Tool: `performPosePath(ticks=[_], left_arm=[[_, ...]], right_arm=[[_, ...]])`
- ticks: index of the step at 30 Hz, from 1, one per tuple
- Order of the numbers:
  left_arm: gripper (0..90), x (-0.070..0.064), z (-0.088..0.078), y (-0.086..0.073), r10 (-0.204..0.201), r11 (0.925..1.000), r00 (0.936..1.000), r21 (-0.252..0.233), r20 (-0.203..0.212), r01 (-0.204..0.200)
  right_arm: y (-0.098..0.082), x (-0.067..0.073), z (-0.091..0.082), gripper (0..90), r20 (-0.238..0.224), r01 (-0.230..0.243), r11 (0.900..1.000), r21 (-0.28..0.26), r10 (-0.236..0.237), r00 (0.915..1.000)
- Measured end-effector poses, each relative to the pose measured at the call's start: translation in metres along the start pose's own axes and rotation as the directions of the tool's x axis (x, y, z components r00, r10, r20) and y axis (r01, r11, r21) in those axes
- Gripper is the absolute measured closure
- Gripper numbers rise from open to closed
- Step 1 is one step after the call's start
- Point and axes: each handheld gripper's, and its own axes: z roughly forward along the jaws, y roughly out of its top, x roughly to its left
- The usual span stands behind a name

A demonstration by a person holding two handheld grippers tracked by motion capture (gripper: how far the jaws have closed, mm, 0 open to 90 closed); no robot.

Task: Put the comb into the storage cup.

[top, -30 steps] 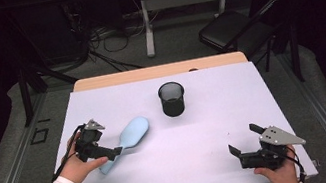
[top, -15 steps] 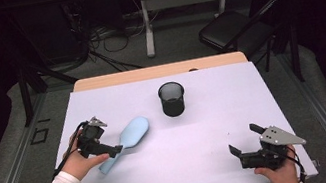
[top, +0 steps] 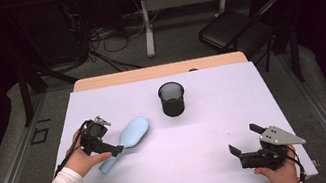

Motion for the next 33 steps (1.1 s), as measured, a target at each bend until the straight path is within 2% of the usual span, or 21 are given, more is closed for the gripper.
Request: performPosePath(ticks=[6, 20, 23, 33], left_arm=[[4.8, -0.002, 0.004, 0.004, 0.009, 0.9997, 1.0, 0.021, -0.002, -0.009], [11.1, -0.009, 0.012, 0.011, 0.033, 0.9963, 0.9993, 0.079, 0.019, -0.034], [15.1, -0.011, 0.014, 0.012, 0.043, 0.9945, 0.9989, 0.095, 0.02, -0.045], [16.7, -0.015, 0.024, 0.015, 0.073, 0.9854, 0.9973, 0.153, 0.012, -0.074]], right_arm=[[0.0, 0.0, 0.0, 0.0, 0.0, 0.0, 1.0, 0.0, 0.0, 1.0], [0.0, 0.001, 0.001, 0.0, -0.004, 0.003, 1.0, -0.001, -0.003, 1.0], [0.0, 0.001, 0.001, 0.0, -0.005, 0.004, 1.0, -0.001, -0.004, 1.0], [0.0, 0.001, 0.001, 0.0, -0.006, 0.003, 1.0, -0.002, -0.003, 1.0]])
